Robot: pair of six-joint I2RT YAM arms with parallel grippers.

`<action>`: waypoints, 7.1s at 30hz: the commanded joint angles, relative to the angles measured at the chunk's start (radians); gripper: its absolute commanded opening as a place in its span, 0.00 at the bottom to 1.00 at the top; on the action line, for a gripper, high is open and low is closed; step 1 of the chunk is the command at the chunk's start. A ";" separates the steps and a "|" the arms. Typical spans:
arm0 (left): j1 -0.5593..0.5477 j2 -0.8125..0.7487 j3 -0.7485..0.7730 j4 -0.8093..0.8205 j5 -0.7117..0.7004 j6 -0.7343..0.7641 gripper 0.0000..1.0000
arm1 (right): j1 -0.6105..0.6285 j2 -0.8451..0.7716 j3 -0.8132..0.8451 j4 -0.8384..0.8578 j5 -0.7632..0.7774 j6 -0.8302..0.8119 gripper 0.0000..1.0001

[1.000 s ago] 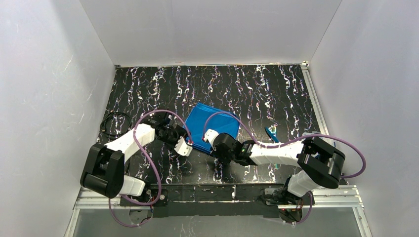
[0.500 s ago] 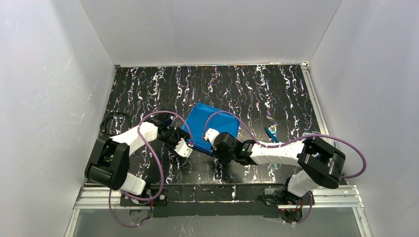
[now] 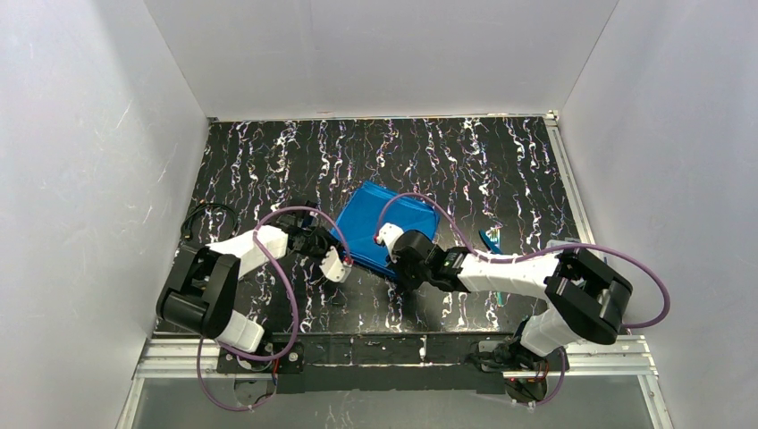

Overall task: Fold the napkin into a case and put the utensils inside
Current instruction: Pick up the upper triangle-folded napkin from the center of the board, then turn over the upper triangle folded napkin at the center of the board, then smooth out the lower triangle-folded napkin at the center of the board.

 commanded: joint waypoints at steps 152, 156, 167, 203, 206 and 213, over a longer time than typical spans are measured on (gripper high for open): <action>0.084 0.540 0.892 -0.646 -0.075 -1.020 0.34 | -0.581 0.367 0.349 0.147 -0.475 0.340 0.44; 0.085 0.543 0.874 -0.641 -0.076 -1.017 0.32 | -0.582 0.362 0.357 0.123 -0.464 0.337 0.50; 0.084 0.573 0.880 -0.635 -0.079 -1.036 0.24 | -0.585 0.326 0.334 0.122 -0.449 0.344 0.51; 0.084 0.582 0.884 -0.633 -0.090 -1.027 0.19 | -0.605 0.372 0.313 0.259 -0.528 0.441 0.01; 0.084 0.581 0.888 -0.633 -0.083 -1.029 0.18 | -0.605 0.322 0.314 0.253 -0.524 0.438 0.01; 0.083 0.581 0.929 -0.652 -0.070 -1.043 0.18 | -0.613 0.372 0.345 0.208 -0.497 0.402 0.01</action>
